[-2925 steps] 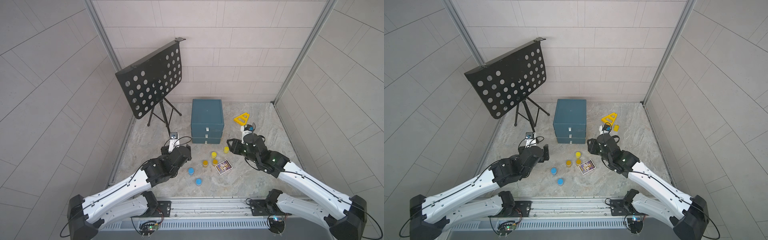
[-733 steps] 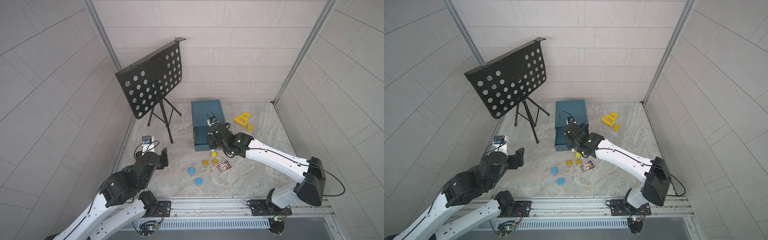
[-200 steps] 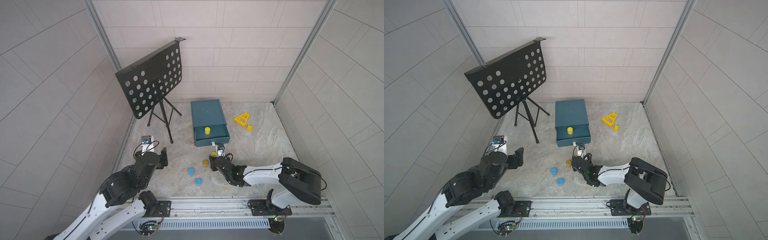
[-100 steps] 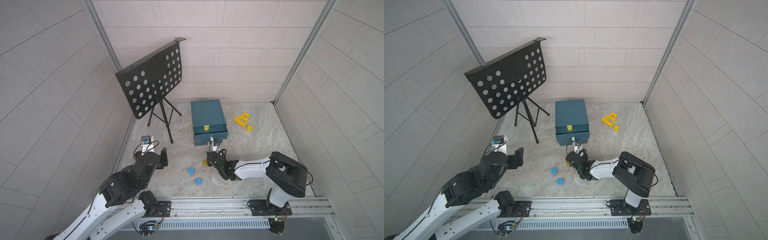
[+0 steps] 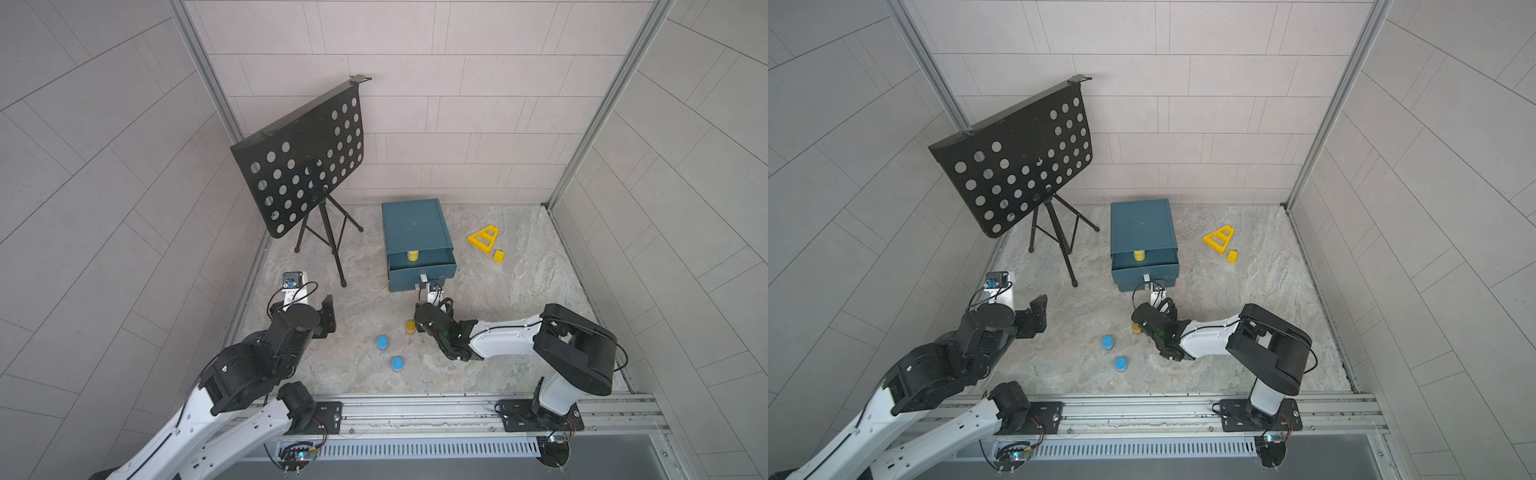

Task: Put the paint cans in the drawer according to color
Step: Pick up the paint can at the center of the board.

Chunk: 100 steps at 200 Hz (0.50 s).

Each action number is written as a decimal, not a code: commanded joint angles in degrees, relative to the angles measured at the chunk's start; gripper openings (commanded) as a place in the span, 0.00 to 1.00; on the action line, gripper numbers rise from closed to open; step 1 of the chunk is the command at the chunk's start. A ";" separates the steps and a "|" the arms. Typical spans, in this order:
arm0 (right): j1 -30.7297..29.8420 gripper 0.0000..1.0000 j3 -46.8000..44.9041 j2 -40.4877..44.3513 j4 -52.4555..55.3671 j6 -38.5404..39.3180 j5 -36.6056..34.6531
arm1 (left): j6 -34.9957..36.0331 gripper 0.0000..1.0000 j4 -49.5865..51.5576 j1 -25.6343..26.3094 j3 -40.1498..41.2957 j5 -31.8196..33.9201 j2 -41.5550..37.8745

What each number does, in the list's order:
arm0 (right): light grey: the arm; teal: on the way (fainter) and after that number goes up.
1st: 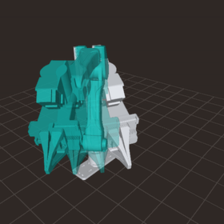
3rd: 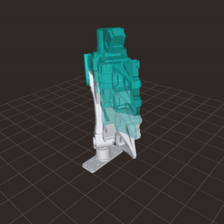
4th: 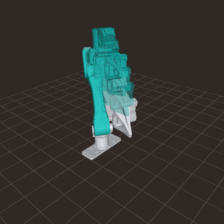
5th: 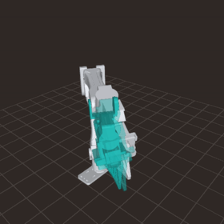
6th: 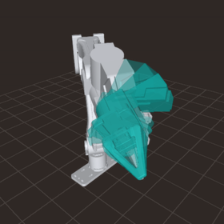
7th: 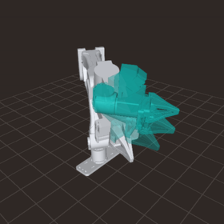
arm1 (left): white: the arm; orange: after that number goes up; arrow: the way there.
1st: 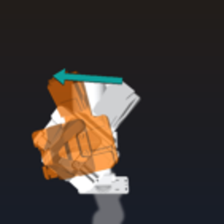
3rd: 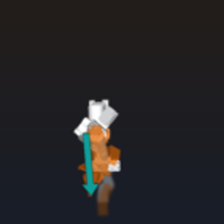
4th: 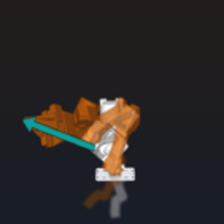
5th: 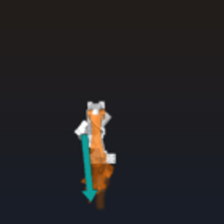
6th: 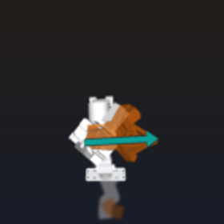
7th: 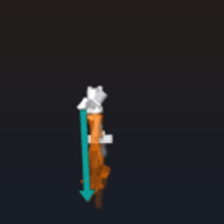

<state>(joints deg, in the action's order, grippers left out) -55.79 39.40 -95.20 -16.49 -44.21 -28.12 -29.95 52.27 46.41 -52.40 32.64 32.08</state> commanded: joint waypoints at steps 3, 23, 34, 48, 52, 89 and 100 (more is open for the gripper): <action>-0.72 0.65 -0.05 1.33 5.78 1.00 -0.76 | 0.58 0.86 0.30 -0.22 -0.07 0.90 0.26; -1.44 0.68 0.39 2.30 6.85 1.29 -1.87 | 0.52 0.86 0.51 -0.24 -0.20 0.91 0.28; -2.02 0.69 0.51 3.18 7.46 1.77 -2.87 | 0.49 0.86 0.59 -0.18 0.00 0.88 0.10; -2.22 0.69 0.51 3.95 7.96 1.67 -3.09 | 0.44 0.86 0.50 -0.25 0.11 0.78 -0.08; -2.22 0.69 0.42 3.97 7.97 1.66 -3.16 | 0.42 0.86 0.44 -0.17 0.11 0.76 -0.08; -1.15 0.66 2.15 -0.69 7.31 0.37 -2.65 | 0.51 0.86 0.47 -0.18 0.02 0.73 0.09; -0.69 0.66 2.83 -2.62 7.39 -0.34 -2.43 | 0.42 0.85 0.68 -0.19 0.02 0.76 -0.08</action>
<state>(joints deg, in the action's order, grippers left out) -57.39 40.32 -94.08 -10.83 -43.53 -29.78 -29.95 52.27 46.39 -52.40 32.64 32.14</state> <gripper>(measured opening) 0.662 0.856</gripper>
